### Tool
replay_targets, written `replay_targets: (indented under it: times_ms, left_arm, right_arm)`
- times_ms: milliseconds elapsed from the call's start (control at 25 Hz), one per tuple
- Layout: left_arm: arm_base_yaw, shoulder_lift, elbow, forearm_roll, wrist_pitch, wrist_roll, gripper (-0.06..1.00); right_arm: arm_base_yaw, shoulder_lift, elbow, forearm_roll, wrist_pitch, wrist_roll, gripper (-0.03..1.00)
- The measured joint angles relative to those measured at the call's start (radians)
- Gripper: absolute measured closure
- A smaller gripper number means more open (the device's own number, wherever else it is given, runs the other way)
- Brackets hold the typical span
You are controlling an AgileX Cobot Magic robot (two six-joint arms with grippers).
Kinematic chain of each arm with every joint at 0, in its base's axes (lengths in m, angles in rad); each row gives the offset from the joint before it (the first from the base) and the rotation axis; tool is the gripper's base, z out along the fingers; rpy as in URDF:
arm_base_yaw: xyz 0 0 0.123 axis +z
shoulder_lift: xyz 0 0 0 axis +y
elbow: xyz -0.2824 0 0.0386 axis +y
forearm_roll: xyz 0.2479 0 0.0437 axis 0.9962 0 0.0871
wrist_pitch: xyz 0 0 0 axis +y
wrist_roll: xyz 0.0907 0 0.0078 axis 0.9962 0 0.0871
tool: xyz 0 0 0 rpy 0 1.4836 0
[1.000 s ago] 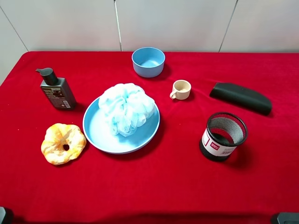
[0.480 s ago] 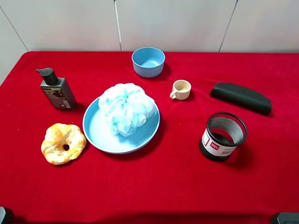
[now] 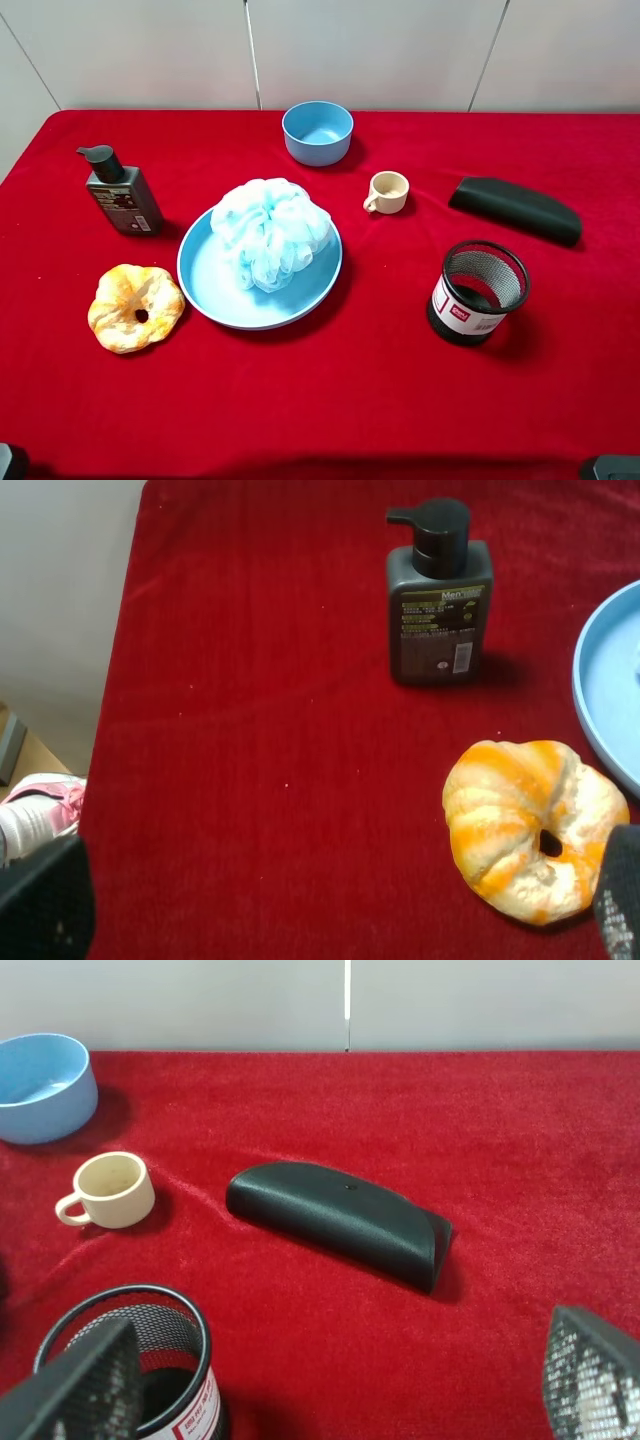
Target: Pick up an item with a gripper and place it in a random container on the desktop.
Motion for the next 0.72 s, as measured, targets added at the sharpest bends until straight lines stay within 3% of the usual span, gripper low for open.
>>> replay_targets:
  times_ms: [720]
  left_arm:
    - [0.0, 0.0, 0.0, -0.001, 0.0, 0.0, -0.05]
  right_arm:
    - [0.0, 0.0, 0.0, 0.0, 0.0, 0.0, 0.34]
